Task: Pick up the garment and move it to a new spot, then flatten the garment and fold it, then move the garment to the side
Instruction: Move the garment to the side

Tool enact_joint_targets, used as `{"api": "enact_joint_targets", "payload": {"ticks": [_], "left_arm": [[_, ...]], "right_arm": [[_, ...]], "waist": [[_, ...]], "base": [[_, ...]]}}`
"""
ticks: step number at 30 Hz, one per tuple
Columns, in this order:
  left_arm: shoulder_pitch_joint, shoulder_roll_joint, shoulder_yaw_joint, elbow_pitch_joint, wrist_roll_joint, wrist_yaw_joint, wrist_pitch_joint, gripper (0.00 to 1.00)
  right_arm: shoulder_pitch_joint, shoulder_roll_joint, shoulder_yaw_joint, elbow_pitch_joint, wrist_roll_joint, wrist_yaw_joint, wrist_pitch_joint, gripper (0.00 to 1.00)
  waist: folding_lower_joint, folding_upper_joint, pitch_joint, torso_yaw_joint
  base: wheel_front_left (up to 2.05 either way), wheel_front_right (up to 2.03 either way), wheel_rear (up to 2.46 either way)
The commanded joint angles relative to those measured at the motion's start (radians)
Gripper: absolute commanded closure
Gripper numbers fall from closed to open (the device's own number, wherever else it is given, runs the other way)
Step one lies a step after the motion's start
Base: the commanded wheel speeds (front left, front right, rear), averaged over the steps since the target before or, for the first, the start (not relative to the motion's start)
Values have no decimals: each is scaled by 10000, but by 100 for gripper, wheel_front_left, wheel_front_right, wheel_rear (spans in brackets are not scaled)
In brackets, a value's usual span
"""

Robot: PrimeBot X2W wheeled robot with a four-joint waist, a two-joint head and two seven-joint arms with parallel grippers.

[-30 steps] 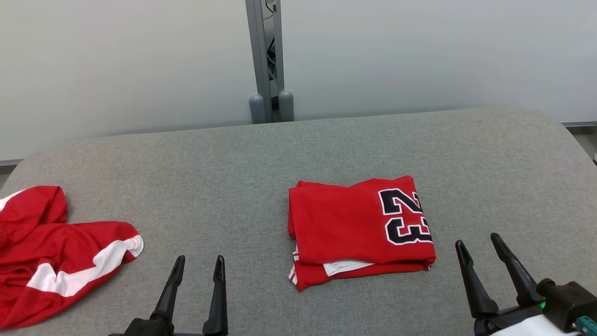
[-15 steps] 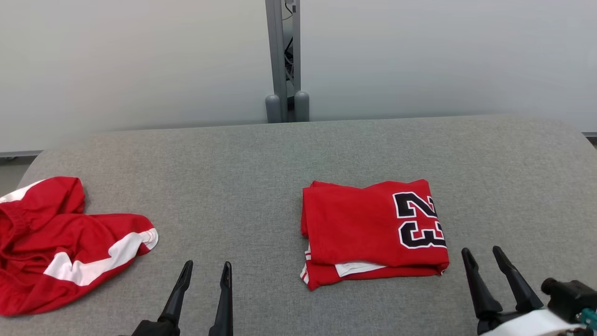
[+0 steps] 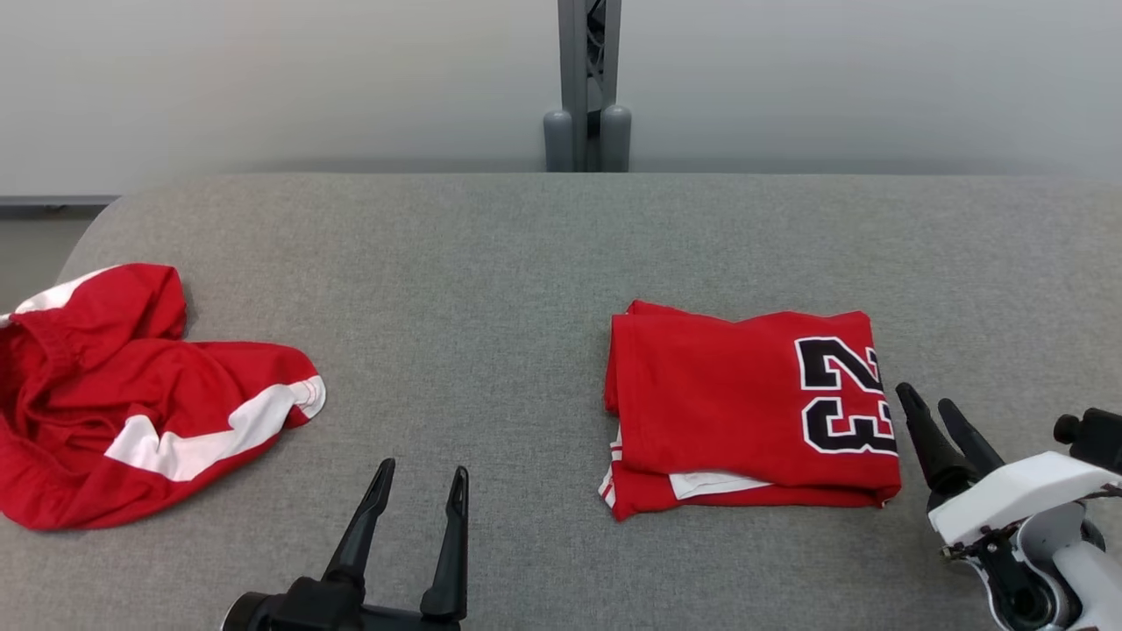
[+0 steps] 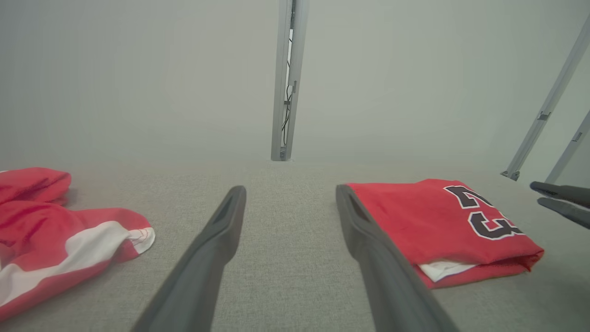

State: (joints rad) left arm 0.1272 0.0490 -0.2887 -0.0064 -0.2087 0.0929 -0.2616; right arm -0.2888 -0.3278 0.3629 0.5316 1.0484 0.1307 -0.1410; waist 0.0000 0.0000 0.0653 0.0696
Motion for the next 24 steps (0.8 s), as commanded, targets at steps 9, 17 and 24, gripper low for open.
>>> {"api": "enact_joint_targets", "payload": {"ticks": [9,17,24], "left_arm": [[-571,36,-282,-119,178,184,-42,0],[-833,36,-403,-86,238,265,-42,0],[-1042,37,-526,-22,218,338,-42,0]], "right_arm": [[-953,-613,950,781,1358,1,280,0],[-1441,-771,1778,1292,1982,1,140,0],[-1759,-1060,2393,1144,2393,1,-180,100]], "waist": [[0,0,915,367],[0,0,1262,322],[0,0,1444,322]], "base": [[0,0,0],[0,0,0],[0,0,0]]}}
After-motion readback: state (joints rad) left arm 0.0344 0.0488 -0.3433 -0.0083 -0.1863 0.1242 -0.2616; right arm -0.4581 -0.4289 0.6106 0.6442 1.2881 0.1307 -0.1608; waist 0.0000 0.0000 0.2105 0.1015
